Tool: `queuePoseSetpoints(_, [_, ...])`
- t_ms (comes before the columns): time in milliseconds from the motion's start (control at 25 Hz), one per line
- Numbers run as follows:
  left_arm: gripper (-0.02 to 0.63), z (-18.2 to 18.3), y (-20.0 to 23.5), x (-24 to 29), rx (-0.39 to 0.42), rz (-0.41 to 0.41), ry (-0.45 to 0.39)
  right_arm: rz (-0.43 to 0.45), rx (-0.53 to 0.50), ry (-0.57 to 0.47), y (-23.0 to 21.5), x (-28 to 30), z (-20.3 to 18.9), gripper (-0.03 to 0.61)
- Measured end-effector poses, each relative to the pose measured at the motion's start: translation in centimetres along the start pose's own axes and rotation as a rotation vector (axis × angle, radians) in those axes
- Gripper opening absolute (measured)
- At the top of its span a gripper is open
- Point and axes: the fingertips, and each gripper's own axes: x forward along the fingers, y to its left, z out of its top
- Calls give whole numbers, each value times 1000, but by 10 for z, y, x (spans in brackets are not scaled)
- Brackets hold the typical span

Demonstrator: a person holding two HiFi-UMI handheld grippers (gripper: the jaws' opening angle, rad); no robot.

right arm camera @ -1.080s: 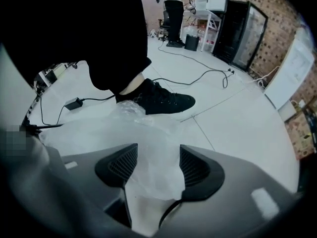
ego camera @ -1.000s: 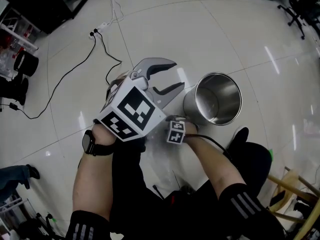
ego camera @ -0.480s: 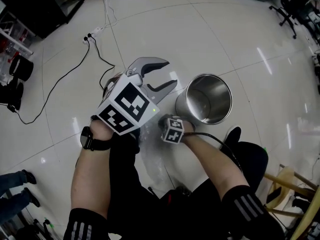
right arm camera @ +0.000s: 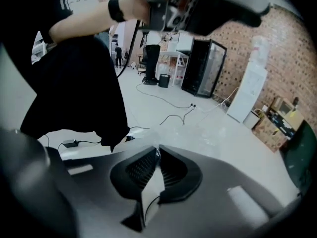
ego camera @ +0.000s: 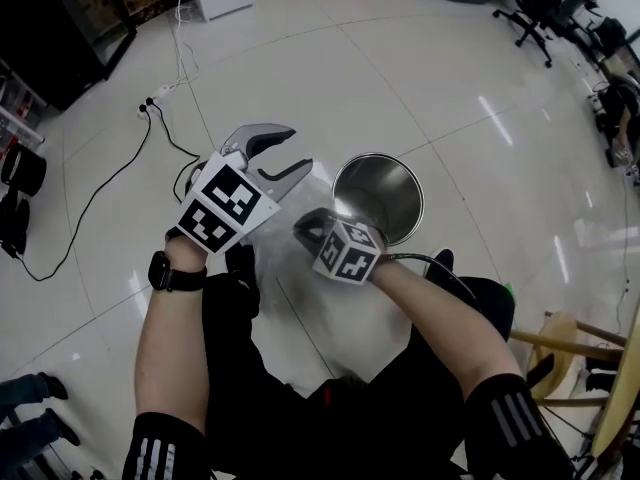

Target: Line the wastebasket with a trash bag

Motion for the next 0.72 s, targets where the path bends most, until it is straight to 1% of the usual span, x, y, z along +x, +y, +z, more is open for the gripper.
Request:
queuePoseSetpoints(160, [183,4,7,-1,-12,21,-10,-109,24,-58,-47,-62,15,6])
queuePoseSetpoints(320, [183,7,9,3,-16,30,-10,-213,88,-95,-87,-119,9,8])
queuePoseSetpoints(440, [183,11,7,11,-11,29,-9,-274,137,-79,-108,-152,-15,6])
queuePoseSetpoints(520, [183,15,5,18,-5,26,-6,-297,193,-70,-116,-167,-35,8])
queuePoseSetpoints(600, [183,18,3,26,3,21,4,-306,244,-53,-121,-176,-57,8])
queuePoseSetpoints(720, [183,17,-2,45,-2,-4,33,-294,288,26,-120,-175,-101,8])
